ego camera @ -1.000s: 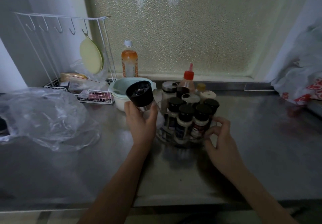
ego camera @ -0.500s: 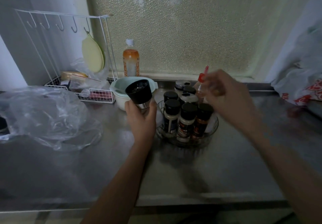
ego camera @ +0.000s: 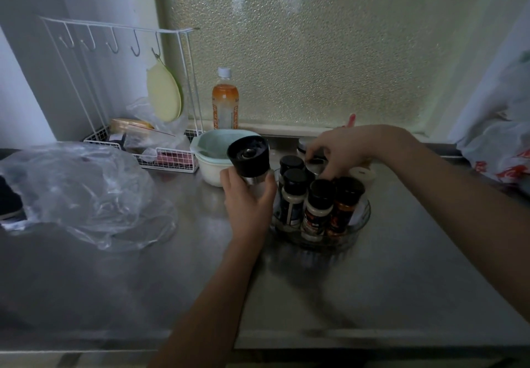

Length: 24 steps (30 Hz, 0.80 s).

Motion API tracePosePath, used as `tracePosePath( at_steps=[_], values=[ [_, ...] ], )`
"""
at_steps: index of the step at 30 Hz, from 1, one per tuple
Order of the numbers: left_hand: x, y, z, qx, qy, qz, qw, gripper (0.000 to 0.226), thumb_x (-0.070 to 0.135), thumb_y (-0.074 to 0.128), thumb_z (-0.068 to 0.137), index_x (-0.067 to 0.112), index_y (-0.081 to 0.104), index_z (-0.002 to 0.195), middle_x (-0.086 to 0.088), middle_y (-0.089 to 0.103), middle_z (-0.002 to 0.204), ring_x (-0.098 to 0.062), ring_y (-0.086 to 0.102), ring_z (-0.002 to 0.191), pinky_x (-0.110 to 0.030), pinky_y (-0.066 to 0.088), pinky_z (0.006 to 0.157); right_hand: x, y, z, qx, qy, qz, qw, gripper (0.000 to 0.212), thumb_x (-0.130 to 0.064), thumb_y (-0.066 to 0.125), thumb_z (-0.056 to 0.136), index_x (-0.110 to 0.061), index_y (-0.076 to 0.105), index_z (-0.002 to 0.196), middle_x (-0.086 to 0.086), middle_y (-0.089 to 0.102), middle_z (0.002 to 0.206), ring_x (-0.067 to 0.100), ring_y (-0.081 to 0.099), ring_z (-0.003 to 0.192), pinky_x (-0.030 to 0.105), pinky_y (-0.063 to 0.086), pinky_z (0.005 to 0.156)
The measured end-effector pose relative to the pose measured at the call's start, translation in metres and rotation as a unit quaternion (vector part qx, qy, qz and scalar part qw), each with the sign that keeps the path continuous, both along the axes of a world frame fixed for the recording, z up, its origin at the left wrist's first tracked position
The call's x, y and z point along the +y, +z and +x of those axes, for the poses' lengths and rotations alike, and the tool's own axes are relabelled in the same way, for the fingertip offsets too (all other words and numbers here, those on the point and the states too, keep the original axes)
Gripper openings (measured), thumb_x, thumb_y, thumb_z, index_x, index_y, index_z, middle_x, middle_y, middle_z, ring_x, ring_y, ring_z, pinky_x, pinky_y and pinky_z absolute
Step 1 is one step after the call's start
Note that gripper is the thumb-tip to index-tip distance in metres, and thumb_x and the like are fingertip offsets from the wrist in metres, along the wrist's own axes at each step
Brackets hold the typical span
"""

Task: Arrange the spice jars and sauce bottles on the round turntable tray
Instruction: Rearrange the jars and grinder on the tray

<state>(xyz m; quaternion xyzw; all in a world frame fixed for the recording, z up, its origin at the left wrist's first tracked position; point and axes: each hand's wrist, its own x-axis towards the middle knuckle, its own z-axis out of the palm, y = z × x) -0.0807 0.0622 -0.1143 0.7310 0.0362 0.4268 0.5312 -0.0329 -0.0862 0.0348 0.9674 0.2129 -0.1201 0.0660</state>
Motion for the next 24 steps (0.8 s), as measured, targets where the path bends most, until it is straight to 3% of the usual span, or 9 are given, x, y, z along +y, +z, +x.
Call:
tracePosePath(
  at_steps=[3,7,10,15,19,24],
  values=[
    [-0.001,0.0,-0.003,-0.001,-0.002,0.011,1.0,0.053,0.046,0.053,0.075,-0.002,0.051,0.099,-0.012,0.047,0.095,-0.01,0.042,0.082,-0.014,0.03,0.067,-0.002,0.003,0.002,-0.003,0.001,0.025,1.0,0.048,-0.036,0.075,0.072,-0.024,0.059,0.116,-0.01,0.057,0.071,0.012,0.057,0.07,0.032,0.04,0.087],
    [-0.001,0.0,-0.004,-0.004,-0.01,0.0,1.0,0.055,0.047,0.052,0.075,-0.001,0.051,0.102,-0.01,0.046,0.097,-0.003,0.037,0.081,-0.015,0.03,0.068,-0.006,0.011,0.003,-0.002,-0.002,0.051,0.999,0.041,-0.039,0.082,0.064,-0.027,0.061,0.097,-0.004,0.062,0.084,0.018,0.067,0.068,0.028,0.052,0.065],
    [0.0,-0.001,-0.003,-0.012,-0.002,-0.013,1.0,0.054,0.046,0.053,0.076,-0.001,0.052,0.101,-0.004,0.042,0.096,-0.004,0.039,0.083,-0.016,0.031,0.069,-0.012,0.038,-0.006,-0.03,0.009,0.084,0.996,0.039,-0.039,0.085,0.061,-0.031,0.061,0.091,-0.004,0.064,0.094,0.021,0.069,0.073,0.034,0.055,0.068],
    [-0.001,0.0,-0.005,-0.031,-0.001,-0.033,0.999,0.049,0.04,0.055,0.076,-0.004,0.049,0.098,-0.007,0.041,0.096,-0.016,0.045,0.086,-0.018,0.033,0.071,-0.004,0.094,-0.022,-0.129,0.056,0.193,0.971,0.038,-0.027,0.076,0.075,-0.02,0.06,0.108,-0.003,0.059,0.098,0.005,0.062,0.069,0.021,0.048,0.059],
    [0.001,0.001,-0.007,-0.031,-0.001,-0.042,0.999,0.051,0.039,0.055,0.075,-0.005,0.049,0.1,-0.016,0.045,0.097,-0.01,0.042,0.085,-0.015,0.032,0.072,0.021,0.078,-0.003,-0.143,0.068,0.184,0.97,0.047,-0.034,0.077,0.073,-0.017,0.062,0.115,0.001,0.061,0.104,0.014,0.064,0.079,0.021,0.047,0.061],
    [-0.001,0.004,-0.008,-0.032,0.011,-0.028,0.999,0.05,0.035,0.056,0.075,-0.007,0.05,0.102,-0.022,0.049,0.099,-0.016,0.045,0.089,-0.013,0.029,0.07,0.035,0.061,0.02,-0.157,0.047,0.186,0.969,0.053,-0.037,0.074,0.069,-0.018,0.06,0.117,0.004,0.063,0.109,0.021,0.064,0.09,0.033,0.053,0.074]
  ],
)
